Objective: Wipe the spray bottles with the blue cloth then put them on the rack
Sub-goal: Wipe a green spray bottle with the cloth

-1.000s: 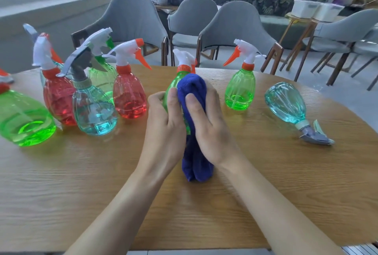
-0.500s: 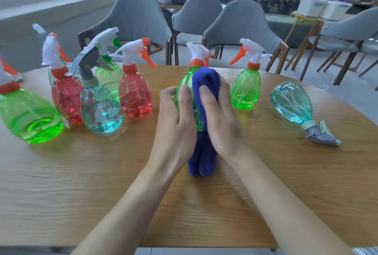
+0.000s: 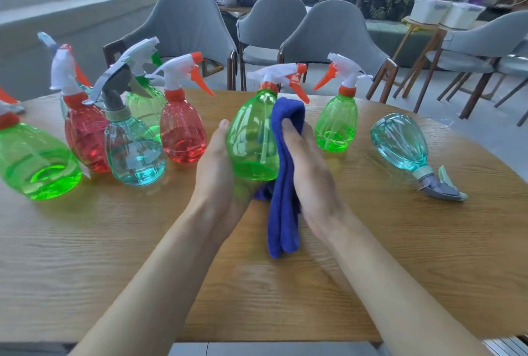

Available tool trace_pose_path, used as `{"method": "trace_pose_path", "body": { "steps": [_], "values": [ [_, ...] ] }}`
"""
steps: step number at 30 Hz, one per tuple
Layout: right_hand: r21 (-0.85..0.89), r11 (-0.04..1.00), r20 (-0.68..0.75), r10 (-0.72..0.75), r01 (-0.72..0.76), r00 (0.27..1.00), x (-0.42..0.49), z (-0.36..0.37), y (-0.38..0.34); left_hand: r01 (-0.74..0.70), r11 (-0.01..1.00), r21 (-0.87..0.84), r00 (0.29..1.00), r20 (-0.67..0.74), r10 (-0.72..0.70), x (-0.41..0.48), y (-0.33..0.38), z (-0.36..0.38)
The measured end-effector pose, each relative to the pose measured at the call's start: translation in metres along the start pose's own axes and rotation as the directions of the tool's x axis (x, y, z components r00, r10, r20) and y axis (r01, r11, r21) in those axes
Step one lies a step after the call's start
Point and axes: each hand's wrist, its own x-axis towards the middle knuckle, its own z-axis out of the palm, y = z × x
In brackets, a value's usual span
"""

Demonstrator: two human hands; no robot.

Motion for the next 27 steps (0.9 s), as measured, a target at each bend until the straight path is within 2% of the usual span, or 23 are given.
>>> {"method": "trace_pose_path", "body": {
  "steps": [2, 7, 10, 13, 16, 21, 23, 27],
  "values": [
    [0.007, 0.999, -0.011, 0.032, -0.032, 0.999, 0.001, -0.002, -0.002, 0.025, 0.999, 0.021, 0.999, 0.035, -0.025, 0.001, 0.001, -0.002],
    [0.184, 0.971, -0.094, 0.170, -0.150, 0.981, 0.003, -0.011, -0.017, 0.137, 0.987, 0.081, 0.979, 0.139, -0.148, -0.005, 0.003, 0.000],
    [0.139, 0.982, -0.066, 0.139, -0.129, 0.988, -0.001, -0.003, -0.012, 0.093, 0.994, 0.051, 0.987, 0.126, -0.099, -0.002, 0.003, -0.002],
    [0.035, 0.996, -0.034, 0.078, -0.076, 0.996, 0.000, 0.000, -0.005, 0.020, 1.000, 0.003, 0.998, 0.052, -0.020, 0.001, 0.005, -0.004],
    [0.048, 0.994, -0.008, 0.095, -0.094, 0.995, 0.002, -0.005, -0.009, 0.039, 0.999, 0.027, 0.997, 0.068, -0.040, 0.000, 0.006, -0.004],
    [0.293, 0.933, -0.083, 0.244, -0.210, 0.966, 0.011, -0.021, -0.009, 0.154, 0.978, 0.141, 0.959, 0.215, -0.182, -0.006, 0.005, -0.004],
    [0.339, 0.904, -0.024, 0.285, -0.260, 0.958, 0.014, -0.026, -0.004, 0.187, 0.972, 0.142, 0.939, 0.266, -0.220, -0.007, 0.006, -0.004],
    [0.442, 0.855, 0.067, 0.271, -0.272, 0.960, 0.015, -0.024, -0.001, 0.244, 0.962, 0.123, 0.902, 0.335, -0.271, -0.007, 0.008, -0.005]
  ]
}}
